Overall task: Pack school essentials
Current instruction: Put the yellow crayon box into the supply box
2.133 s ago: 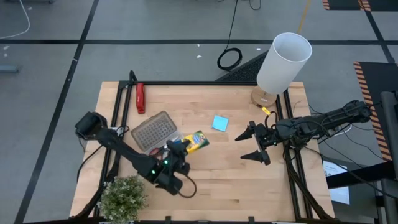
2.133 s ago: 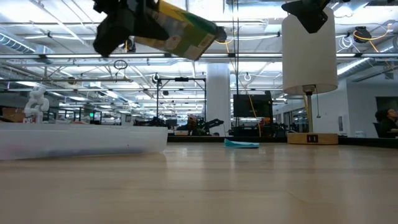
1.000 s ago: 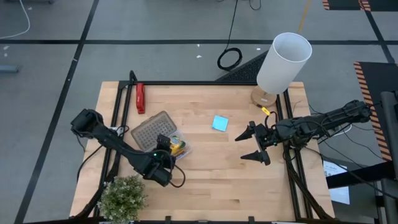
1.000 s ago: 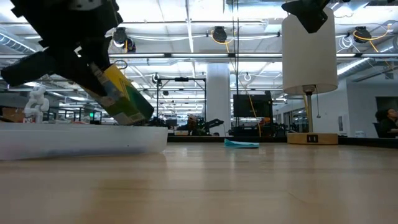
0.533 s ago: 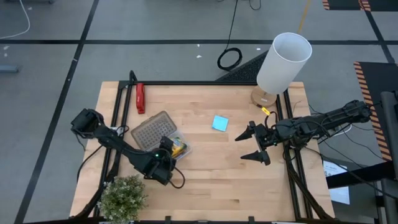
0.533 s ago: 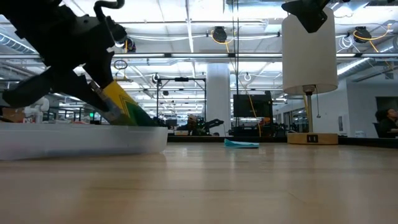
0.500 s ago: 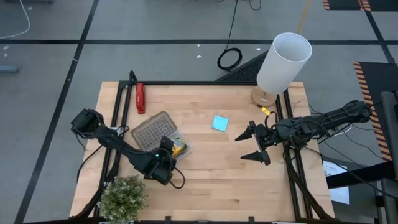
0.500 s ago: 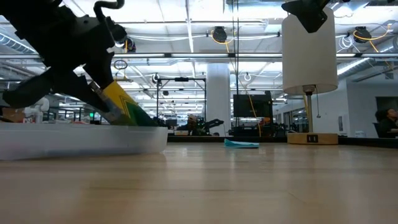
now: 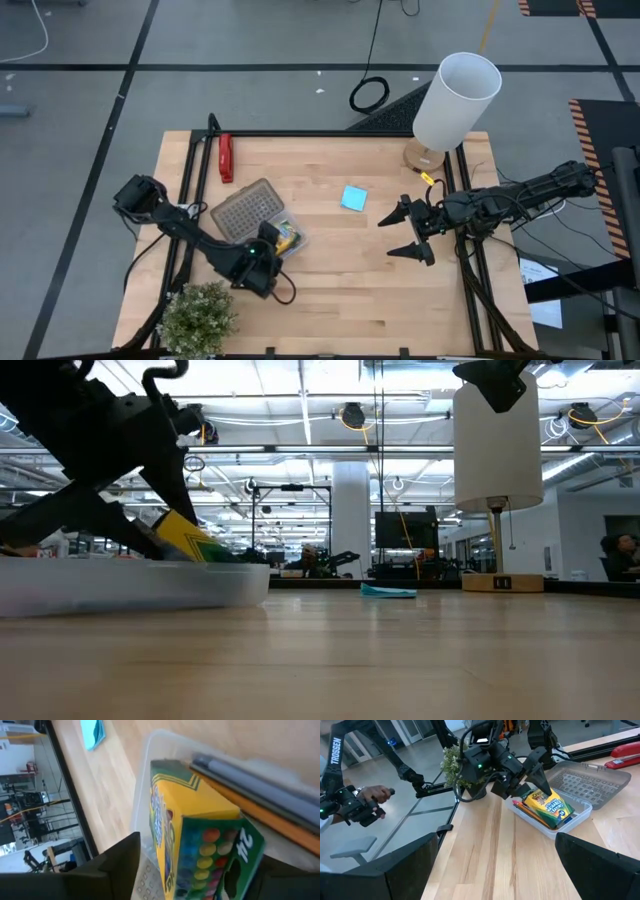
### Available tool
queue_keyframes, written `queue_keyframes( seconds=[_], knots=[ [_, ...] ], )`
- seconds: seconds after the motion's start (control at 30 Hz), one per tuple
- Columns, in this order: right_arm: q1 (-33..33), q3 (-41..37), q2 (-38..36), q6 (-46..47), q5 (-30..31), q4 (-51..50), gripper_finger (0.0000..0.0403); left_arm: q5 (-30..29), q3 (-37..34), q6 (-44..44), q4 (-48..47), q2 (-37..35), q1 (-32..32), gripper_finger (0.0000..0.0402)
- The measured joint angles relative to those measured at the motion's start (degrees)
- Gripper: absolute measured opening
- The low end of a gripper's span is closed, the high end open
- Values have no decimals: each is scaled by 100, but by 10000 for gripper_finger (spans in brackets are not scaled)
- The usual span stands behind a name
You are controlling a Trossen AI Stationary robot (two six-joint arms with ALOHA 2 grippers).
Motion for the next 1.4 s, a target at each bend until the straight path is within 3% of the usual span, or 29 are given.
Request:
queue_keyframes(
  seconds=[0.5,0.87,1.4],
  knots=[
    [-2,0,0,-66,1,-2,398,527,194,-522,21,-2,-247,255],
    [0,0,0,-79,2,-44,398,994,787,-1181,-457,-9,-248,255],
    [0,-2,5,-208,22,-59,398,951,1421,-1628,-1131,-11,-248,255]
  ],
)
